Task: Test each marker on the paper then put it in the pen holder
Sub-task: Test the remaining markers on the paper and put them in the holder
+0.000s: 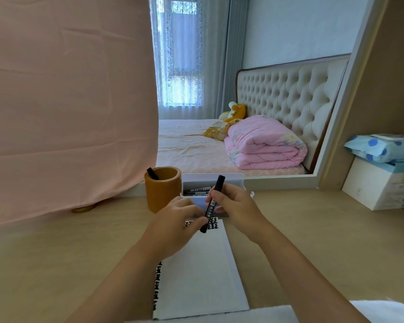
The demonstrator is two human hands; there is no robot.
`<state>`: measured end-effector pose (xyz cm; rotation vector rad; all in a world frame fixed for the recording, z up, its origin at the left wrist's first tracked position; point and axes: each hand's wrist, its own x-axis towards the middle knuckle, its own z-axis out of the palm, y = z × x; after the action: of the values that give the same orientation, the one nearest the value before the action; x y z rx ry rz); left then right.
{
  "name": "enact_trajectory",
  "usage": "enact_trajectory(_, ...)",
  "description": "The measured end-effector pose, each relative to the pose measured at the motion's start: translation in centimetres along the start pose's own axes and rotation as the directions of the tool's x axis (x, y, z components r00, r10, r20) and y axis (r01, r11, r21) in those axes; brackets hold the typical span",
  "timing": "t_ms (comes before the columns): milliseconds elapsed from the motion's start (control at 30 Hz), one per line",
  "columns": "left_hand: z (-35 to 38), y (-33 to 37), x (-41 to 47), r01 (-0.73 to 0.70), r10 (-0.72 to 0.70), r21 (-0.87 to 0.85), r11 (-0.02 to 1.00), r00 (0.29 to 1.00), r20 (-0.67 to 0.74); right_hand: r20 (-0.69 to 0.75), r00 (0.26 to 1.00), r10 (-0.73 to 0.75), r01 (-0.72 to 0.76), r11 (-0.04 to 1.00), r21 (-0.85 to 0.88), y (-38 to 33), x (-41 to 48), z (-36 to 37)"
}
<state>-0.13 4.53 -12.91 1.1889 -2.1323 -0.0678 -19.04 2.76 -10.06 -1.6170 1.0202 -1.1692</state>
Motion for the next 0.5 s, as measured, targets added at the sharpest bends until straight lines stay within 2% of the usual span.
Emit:
enact_trajectory(67, 0.1, -0.4, -0.3, 0.04, -0.042, -0.027, 0.999, 0.998, -0.048, 0.066, 0.998, 0.004, -0.003, 1.0, -0.026, 0.3, -0.1, 0.3)
enact_trajectory(100, 0.2, -0.7, -0.5, 0.059, -0.062, -0.038, 0.998, 0.995, -0.083, 0.098, 0.995, -0.004, 0.014, 0.995, -0.101, 0.6, -0.1, 0.3)
enact_trajectory(167, 0.3, -1.3, -0.9, 0.096, -0.106, -0.071, 0.993, 0.983, -0.148, 0.157, 0.987, -0.014, 0.075, 0.921, -0.384, 1.2, -0.2, 0.3)
enact_trajectory(233, 0.5, -1.7, -1.2, 0.107, -0.124, -0.104, 0.989, 0.978, -0.17, 0.217, 0.976, -0.016, 0.141, 0.808, -0.572, 1.7, -0.1, 0.3)
enact_trajectory(367, 0.6, -2.0, -1.2, 0.004, -0.011, -0.063, 0.998, 0.994, -0.107, 0.273, 0.961, 0.045, 0.156, 0.728, -0.668, 2.5, 0.2, 0.5)
enact_trajectory(500, 0.8, -2.2, -0.9, -0.108, 0.109, 0.079, 0.991, 0.994, -0.001, 0.323, 0.945, 0.053, 0.195, 0.701, -0.686, 2.9, 0.5, 0.8)
